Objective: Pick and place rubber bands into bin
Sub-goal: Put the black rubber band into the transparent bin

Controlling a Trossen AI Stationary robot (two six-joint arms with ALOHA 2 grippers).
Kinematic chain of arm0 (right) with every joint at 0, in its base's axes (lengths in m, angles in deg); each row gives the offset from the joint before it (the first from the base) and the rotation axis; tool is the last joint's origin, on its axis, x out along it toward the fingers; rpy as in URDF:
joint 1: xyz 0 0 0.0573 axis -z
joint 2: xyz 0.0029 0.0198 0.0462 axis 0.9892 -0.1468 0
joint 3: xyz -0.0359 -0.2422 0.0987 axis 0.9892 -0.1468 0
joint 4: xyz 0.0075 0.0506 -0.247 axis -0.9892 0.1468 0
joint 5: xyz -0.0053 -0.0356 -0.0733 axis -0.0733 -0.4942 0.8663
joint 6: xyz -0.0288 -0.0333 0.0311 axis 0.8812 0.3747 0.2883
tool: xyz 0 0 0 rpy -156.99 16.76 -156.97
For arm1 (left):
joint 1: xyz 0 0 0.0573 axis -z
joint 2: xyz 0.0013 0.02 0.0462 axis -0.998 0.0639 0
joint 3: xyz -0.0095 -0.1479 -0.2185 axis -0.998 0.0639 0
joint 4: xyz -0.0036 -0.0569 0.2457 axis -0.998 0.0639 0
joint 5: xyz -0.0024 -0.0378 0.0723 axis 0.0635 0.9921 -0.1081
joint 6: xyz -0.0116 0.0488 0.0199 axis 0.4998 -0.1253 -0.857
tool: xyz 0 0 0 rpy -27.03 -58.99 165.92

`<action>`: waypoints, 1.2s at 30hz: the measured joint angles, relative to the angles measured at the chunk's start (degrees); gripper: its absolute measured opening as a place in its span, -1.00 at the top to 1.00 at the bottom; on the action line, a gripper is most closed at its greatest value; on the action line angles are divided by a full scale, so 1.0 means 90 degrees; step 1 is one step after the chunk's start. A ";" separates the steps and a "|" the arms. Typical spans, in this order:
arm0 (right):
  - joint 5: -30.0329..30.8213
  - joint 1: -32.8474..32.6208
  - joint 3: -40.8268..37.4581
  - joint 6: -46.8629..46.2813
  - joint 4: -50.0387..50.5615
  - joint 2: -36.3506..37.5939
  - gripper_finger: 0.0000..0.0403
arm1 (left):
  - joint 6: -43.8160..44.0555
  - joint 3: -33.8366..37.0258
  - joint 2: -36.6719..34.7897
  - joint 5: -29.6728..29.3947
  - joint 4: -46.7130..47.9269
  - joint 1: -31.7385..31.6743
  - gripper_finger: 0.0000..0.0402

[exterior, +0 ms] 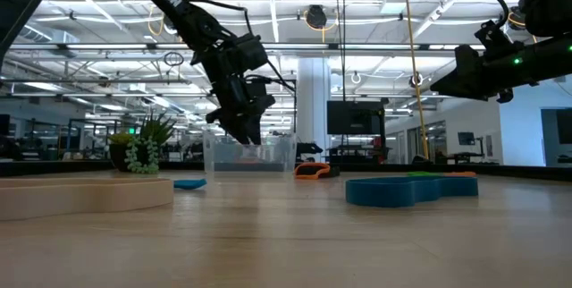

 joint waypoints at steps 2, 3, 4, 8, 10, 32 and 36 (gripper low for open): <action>0.0000 0.0000 0.0002 0.0000 0.0001 0.0000 0.30 | -0.0022 0.0006 -0.0208 0.0158 -0.0089 0.0000 0.03; -0.0002 0.0000 -0.0001 -0.0002 0.0001 0.0000 0.30 | -0.0031 0.0006 -0.0377 0.0297 -0.0183 0.0000 0.00; 0.0000 0.0000 0.0000 -0.0002 0.0000 0.0000 0.30 | -0.0040 0.0006 -0.0579 0.0405 -0.0217 0.0000 -0.02; -0.0010 0.0001 0.0002 -0.0023 -0.0002 -0.0007 0.30 | -0.0284 -0.0003 -0.1533 0.0532 -0.0553 0.0012 -0.06; -0.0013 0.0000 0.0001 -0.0044 -0.0002 -0.0019 0.30 | -0.0355 -0.0005 -0.2064 0.0535 -0.0732 0.0012 -0.06; -0.0022 0.0000 0.0002 -0.0045 -0.0023 -0.0036 0.30 | -0.0575 0.0153 -0.4837 0.1023 0.0293 0.0430 -0.06; -0.0022 0.0000 0.0000 -0.0044 -0.0011 -0.0036 0.30 | -0.0469 0.0769 -0.5307 0.1022 -0.0122 0.0432 -0.06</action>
